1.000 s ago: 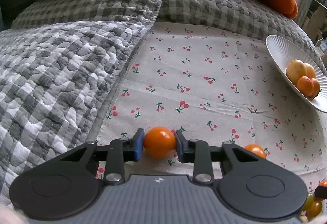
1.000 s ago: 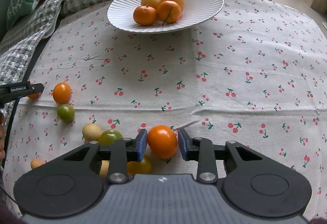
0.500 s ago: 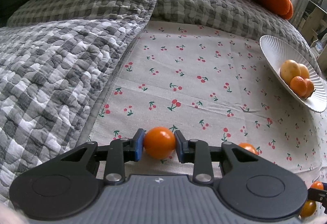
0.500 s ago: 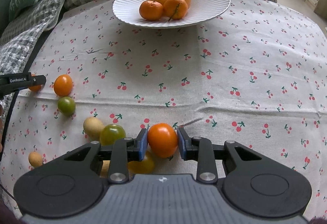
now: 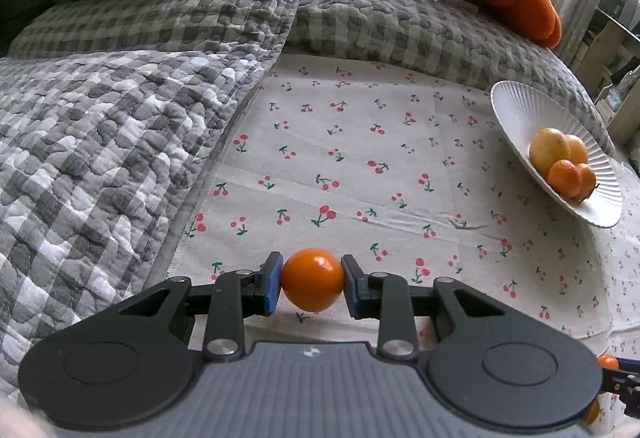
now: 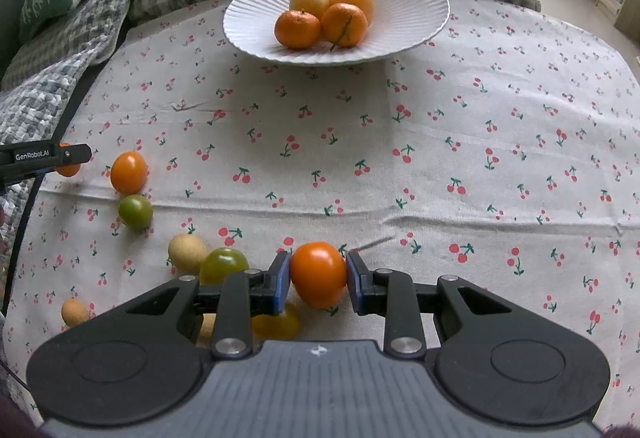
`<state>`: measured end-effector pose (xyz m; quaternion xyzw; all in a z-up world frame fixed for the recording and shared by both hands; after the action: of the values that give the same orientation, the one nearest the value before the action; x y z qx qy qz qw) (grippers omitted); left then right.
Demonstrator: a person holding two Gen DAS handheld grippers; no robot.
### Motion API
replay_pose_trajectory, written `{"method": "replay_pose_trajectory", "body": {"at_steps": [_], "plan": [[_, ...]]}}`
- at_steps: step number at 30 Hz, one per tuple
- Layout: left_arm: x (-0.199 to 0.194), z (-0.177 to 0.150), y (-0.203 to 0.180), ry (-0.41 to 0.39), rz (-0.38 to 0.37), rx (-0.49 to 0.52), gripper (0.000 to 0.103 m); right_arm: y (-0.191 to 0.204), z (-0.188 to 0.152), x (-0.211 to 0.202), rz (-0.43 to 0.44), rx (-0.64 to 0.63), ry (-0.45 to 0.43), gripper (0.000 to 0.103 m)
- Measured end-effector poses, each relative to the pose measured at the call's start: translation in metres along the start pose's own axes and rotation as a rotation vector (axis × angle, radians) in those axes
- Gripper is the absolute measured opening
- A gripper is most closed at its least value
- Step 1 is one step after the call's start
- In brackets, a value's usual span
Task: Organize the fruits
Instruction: 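Carry both held cherry tomatoes up toward the white plate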
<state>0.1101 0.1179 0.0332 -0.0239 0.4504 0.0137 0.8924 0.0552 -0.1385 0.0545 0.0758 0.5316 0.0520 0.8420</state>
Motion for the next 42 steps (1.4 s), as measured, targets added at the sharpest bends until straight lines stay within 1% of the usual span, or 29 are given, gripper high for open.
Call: {"method": "replay_pose_trajectory", "body": {"at_steps": [7,10,13,15,18,20,23,25,27,29,32,35,38,42], "plan": [[-0.024,0.005,-0.001,-0.036,0.018,-0.008,0.021,0.003,0.005,-0.012,0.02,-0.01,-0.036,0.027],[-0.038,0.003,-0.005,-0.047,0.021,-0.033,0.021,0.002,0.007,-0.027,0.054,-0.002,-0.071,0.027],[-0.054,-0.001,-0.012,-0.054,0.008,-0.07,0.021,-0.001,0.011,-0.047,0.094,0.014,-0.118,0.027],[-0.067,-0.003,-0.02,-0.066,-0.002,-0.087,0.021,-0.004,0.014,-0.056,0.111,0.028,-0.141,0.027],[-0.086,-0.005,-0.034,-0.09,-0.001,-0.082,0.021,-0.011,0.017,-0.071,0.139,0.048,-0.174,0.027],[-0.103,-0.009,-0.044,-0.106,-0.022,-0.087,0.021,-0.017,0.02,-0.083,0.162,0.061,-0.199,0.027],[-0.128,-0.015,-0.059,-0.107,-0.044,-0.09,0.021,-0.026,0.025,-0.102,0.2,0.083,-0.241,0.027],[-0.145,-0.012,-0.069,-0.105,-0.064,-0.096,0.021,-0.032,0.026,-0.109,0.218,0.101,-0.258,0.027],[-0.169,-0.006,-0.083,-0.154,-0.091,-0.074,0.021,-0.036,0.028,-0.115,0.24,0.121,-0.267,0.027],[-0.186,-0.006,-0.094,-0.206,-0.092,-0.026,0.021,-0.038,0.03,-0.121,0.259,0.129,-0.277,0.027],[-0.198,-0.005,-0.107,-0.225,-0.085,0.028,0.021,-0.038,0.031,-0.128,0.276,0.124,-0.297,0.026],[-0.198,-0.001,-0.119,-0.247,-0.063,0.084,0.021,-0.04,0.034,-0.129,0.284,0.127,-0.301,0.026],[-0.192,0.004,-0.126,-0.276,-0.057,0.138,0.021,-0.042,0.039,-0.123,0.269,0.137,-0.295,0.026],[-0.169,0.017,-0.129,-0.268,-0.066,0.17,0.021,-0.045,0.047,-0.108,0.228,0.142,-0.273,0.026]]}}
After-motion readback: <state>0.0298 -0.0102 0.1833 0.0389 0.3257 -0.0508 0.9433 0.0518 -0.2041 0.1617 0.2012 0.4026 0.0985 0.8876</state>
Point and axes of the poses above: each gripper's, at about its wrist camera, not at the fingertips, and x roughly the way its jaws point, y to its left, z to its top, the point moved 1 cm from there along x, roughly the way its jaws point, and after that the axes turned 6 degrees about x, right-handed, at the moved point
